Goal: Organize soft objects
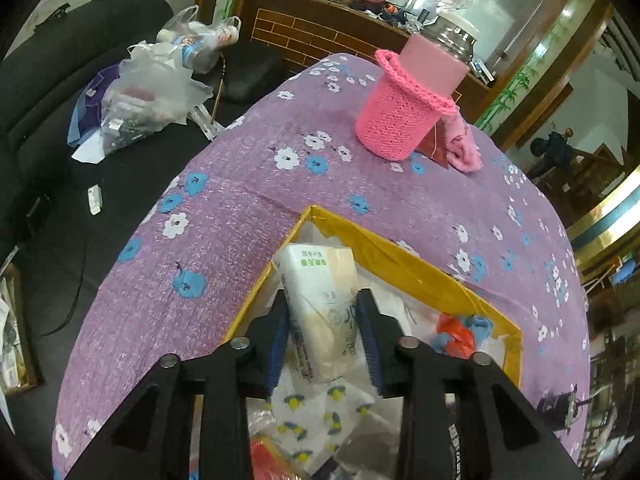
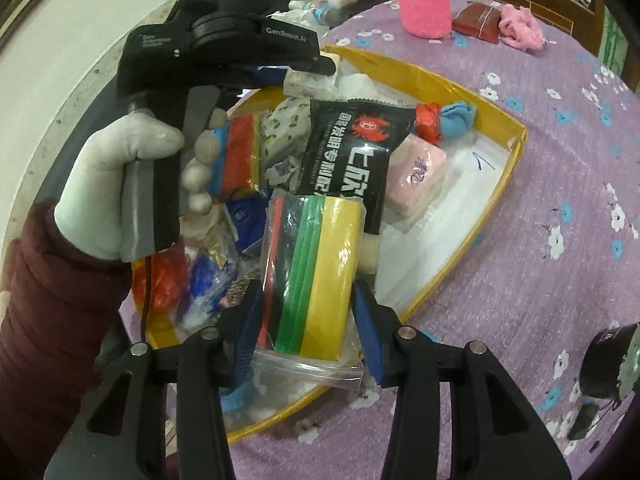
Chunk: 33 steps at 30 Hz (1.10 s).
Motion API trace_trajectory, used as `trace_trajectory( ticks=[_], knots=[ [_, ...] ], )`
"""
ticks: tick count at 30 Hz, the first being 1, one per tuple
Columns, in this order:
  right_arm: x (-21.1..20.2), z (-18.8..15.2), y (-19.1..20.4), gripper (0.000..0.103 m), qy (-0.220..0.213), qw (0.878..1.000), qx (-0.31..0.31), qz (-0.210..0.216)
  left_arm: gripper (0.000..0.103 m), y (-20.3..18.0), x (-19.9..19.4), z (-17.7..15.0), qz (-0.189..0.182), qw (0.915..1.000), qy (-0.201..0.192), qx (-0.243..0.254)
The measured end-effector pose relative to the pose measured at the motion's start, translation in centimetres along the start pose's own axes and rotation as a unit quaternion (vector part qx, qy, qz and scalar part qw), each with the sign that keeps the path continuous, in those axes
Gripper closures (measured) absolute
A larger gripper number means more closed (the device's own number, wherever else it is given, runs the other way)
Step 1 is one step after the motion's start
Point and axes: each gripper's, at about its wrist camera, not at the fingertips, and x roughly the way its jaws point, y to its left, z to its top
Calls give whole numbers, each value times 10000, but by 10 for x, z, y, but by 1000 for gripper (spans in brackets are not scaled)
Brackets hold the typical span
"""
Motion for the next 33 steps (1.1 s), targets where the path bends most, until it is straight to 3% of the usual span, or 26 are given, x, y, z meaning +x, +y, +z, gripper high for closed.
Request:
trace_trajectory(
  ticks=[4,7,13,18,20,24,28,33],
  knots=[
    [-2,-4,2,45,-147,9995,-92,-266,41,3,4,1,-139,9999,-13,-94],
    [-11,-12,7,45,-227,9992,-168,-265,33,5,-3,-1,-201,9996,-106,-170],
    [-36,-29,22,45,-487,9979,-233,-355,26,-4,-51,-17,-227,9979,-609,42],
    [-59,-11,17,45,-1344,9904,41,-310,23,-7,-105,-45,-99,9933,-1133,211],
    [-50,3,12,44,-1382,9901,227,-24,21,-5,-130,-63,112,9890,-1451,255],
    [-12,6,-7,44,-658,9880,870,1097,9,0,-181,-108,330,9763,-2136,132],
    [-4,-19,-6,44,-412,9903,905,968,0,-5,-217,-158,578,9628,-2632,195],
    [-41,-41,-4,44,-1066,9880,921,641,0,-26,-234,-214,1152,9416,-3122,509]
  ],
)
